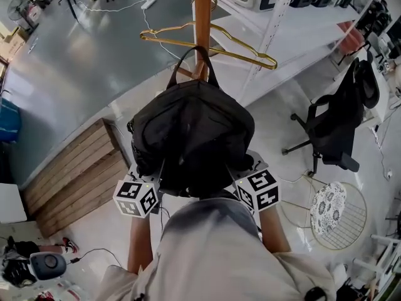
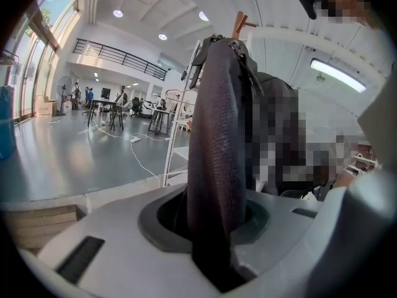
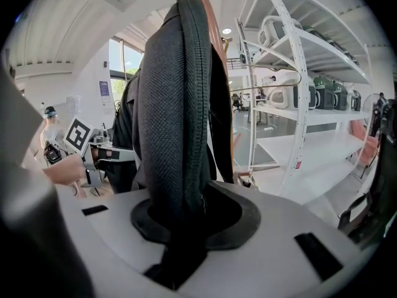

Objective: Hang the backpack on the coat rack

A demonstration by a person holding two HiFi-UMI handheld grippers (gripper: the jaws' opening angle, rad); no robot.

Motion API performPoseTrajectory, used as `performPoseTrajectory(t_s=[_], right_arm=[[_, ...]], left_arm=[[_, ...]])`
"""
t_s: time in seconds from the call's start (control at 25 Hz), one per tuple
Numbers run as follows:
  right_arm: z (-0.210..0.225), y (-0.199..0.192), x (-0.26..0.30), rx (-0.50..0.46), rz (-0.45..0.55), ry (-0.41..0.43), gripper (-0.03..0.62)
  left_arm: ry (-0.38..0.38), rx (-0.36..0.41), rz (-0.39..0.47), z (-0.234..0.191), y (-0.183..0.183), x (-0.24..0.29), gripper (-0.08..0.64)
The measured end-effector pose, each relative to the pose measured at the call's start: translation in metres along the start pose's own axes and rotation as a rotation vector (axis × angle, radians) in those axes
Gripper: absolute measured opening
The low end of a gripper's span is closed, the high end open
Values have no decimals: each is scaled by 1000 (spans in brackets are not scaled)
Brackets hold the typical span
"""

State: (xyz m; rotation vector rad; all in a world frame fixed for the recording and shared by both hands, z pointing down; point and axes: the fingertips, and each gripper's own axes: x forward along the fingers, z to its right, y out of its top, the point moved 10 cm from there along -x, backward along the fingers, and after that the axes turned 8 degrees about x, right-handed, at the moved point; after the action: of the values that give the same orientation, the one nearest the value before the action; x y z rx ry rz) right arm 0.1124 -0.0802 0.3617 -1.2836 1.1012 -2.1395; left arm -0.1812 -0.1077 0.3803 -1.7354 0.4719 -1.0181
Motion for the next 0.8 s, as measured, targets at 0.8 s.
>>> performPoseTrajectory(t_s=[0.8], right_arm=[[42,2,29,-7,-72,78,92]], left_arm=[[73,-61,-26,6,-14,33,98]])
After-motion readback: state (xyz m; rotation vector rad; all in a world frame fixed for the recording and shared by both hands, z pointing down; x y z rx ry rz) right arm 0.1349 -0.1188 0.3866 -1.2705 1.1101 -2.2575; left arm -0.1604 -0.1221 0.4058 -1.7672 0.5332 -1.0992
